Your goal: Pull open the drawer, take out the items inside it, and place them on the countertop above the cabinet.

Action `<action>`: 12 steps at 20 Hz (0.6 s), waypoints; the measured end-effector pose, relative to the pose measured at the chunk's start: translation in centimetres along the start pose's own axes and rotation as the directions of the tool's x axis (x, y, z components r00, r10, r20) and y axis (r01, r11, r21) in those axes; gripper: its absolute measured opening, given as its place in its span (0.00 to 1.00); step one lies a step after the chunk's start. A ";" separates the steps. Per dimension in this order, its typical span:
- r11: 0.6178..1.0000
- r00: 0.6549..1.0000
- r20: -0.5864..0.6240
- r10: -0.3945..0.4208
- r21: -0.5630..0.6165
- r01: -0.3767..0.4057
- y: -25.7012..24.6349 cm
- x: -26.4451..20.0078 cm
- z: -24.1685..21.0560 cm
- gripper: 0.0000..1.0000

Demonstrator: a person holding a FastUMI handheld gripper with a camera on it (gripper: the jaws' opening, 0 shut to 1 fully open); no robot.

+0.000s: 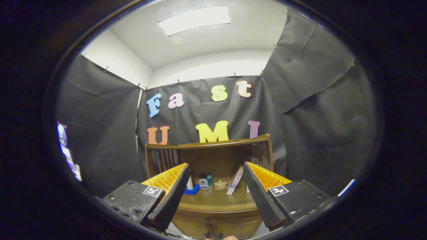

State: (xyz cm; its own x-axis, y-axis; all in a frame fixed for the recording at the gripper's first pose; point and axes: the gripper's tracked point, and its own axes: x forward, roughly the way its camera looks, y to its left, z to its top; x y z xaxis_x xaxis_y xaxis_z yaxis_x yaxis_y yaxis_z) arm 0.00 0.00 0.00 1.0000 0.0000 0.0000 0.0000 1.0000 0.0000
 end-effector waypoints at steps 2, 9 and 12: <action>1.000 1.000 0.023 -0.013 -0.009 0.013 0.3 0.0 -0.4 1.00; 1.000 1.000 0.026 -0.007 -0.018 0.007 1.4 1.2 -0.9 1.00; 1.000 0.999 0.032 -0.005 -0.030 0.006 2.2 1.4 -1.2 1.00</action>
State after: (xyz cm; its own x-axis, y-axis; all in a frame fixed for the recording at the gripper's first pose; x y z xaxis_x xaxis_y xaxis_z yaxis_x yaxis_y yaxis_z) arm 1.45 2.21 -1.22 0.9995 -0.0046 0.0324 0.0055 0.9995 -0.0300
